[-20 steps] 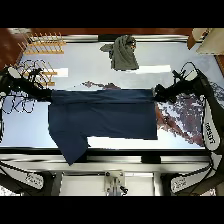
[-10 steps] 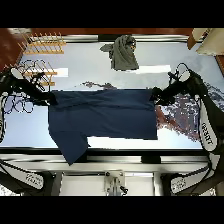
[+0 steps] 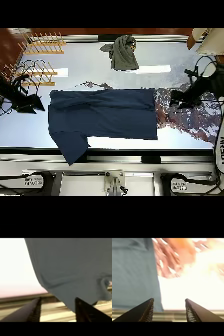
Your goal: Fold the shirts.
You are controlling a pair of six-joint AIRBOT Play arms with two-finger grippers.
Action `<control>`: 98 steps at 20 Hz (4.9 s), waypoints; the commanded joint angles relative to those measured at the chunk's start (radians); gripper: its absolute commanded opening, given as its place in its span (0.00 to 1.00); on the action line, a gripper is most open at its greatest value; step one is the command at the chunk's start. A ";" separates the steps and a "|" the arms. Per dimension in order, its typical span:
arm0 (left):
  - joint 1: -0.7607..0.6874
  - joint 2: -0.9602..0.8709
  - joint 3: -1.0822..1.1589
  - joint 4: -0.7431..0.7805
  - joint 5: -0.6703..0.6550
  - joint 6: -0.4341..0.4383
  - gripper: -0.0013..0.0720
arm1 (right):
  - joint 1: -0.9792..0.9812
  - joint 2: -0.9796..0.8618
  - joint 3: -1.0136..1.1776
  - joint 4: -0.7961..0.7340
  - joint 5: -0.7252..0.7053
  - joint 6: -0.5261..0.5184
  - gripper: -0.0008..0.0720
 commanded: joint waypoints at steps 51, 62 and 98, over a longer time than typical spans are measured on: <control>0.050 0.265 -0.740 -0.242 0.412 0.250 0.06 | 0.076 0.085 -0.701 0.325 -0.380 -0.017 0.18; 0.047 0.214 -0.298 -0.302 0.344 0.324 0.06 | 0.078 0.169 -0.452 0.394 -0.519 -0.127 0.10; -0.045 -0.391 0.277 -0.390 0.314 0.170 0.70 | 0.106 -0.172 -0.109 0.232 -0.679 0.008 0.79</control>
